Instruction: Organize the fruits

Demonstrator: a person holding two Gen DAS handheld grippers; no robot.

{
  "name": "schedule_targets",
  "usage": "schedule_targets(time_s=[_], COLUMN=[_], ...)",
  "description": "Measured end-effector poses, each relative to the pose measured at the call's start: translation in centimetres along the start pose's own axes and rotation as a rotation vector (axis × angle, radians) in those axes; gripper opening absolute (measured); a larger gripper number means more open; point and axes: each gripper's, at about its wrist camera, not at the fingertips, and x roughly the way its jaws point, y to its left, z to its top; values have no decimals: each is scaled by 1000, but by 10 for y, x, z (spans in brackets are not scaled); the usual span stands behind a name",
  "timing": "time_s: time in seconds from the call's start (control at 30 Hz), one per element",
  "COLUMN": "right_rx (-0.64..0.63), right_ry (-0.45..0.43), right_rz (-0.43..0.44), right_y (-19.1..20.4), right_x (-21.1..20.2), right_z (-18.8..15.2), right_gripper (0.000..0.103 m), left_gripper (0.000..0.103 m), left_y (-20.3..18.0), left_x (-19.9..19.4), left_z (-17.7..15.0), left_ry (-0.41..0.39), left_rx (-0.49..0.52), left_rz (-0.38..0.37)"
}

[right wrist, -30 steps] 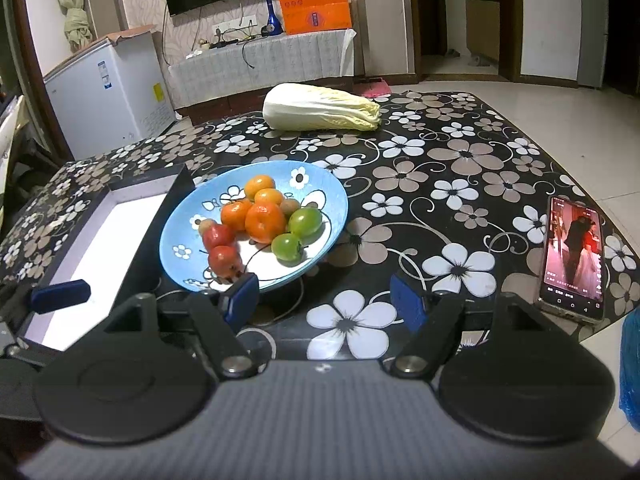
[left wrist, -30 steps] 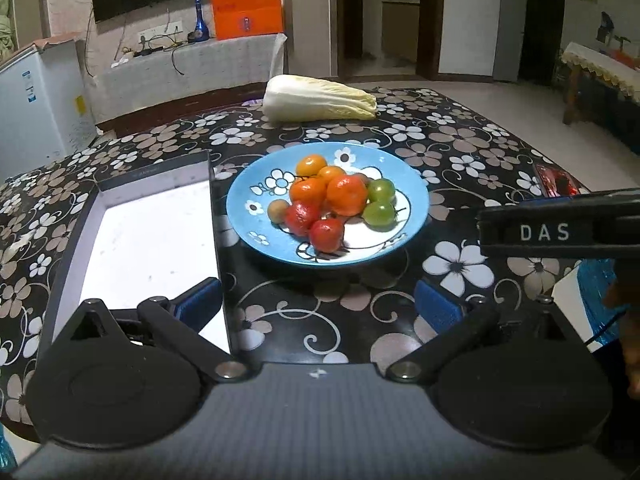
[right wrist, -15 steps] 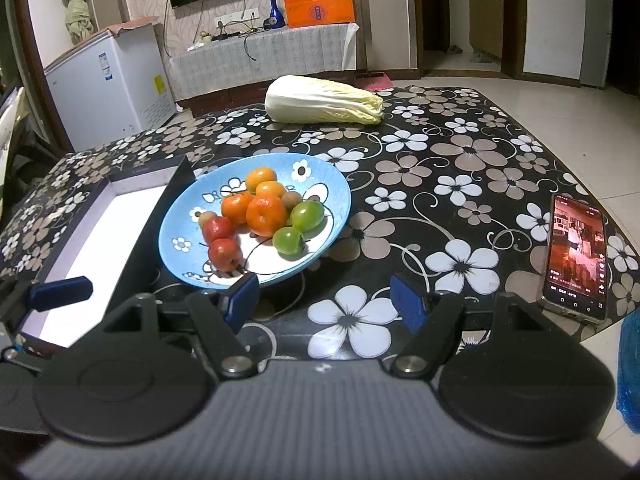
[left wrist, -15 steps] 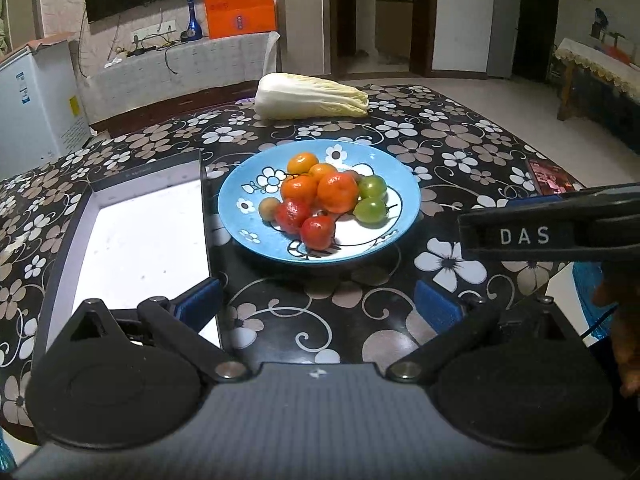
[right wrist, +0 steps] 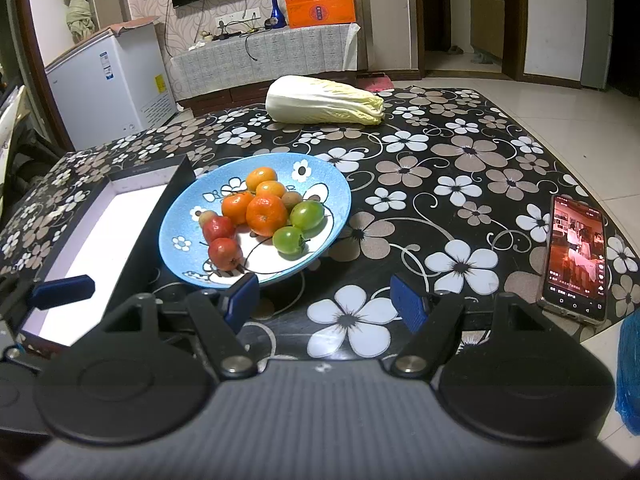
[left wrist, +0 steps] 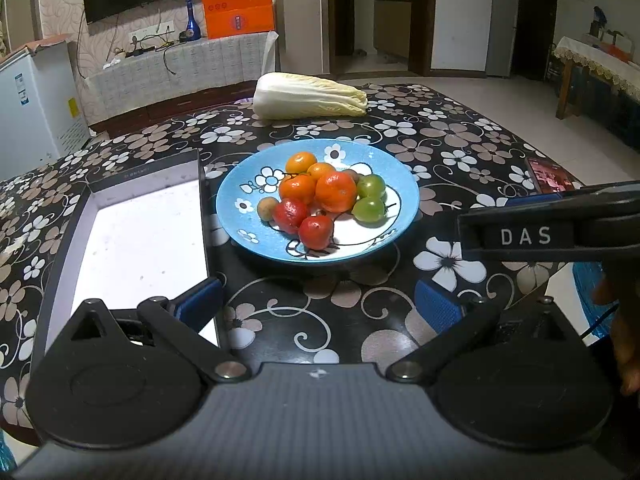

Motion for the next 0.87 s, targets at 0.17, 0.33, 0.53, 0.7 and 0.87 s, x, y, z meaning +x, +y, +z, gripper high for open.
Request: schedule_targets(time_s=[0.17, 0.33, 0.53, 0.7, 0.87], right_rx=[-1, -1, -1, -1, -1], right_ry=[0, 0, 0, 0, 0], right_rz=[0, 0, 0, 0, 0], right_y=[0, 0, 0, 0, 1], right_x=[0, 0, 0, 0, 0], right_z=[0, 0, 0, 0, 0], right_gripper=[74, 74, 74, 74, 74], left_gripper=[103, 103, 103, 103, 103], left_y=[1, 1, 1, 1, 2], left_x=[1, 2, 3, 3, 3], left_z=[0, 0, 0, -1, 0], left_ry=[4, 9, 10, 10, 14], left_rx=[-7, -10, -11, -13, -25], left_rz=[-1, -2, -2, -7, -22])
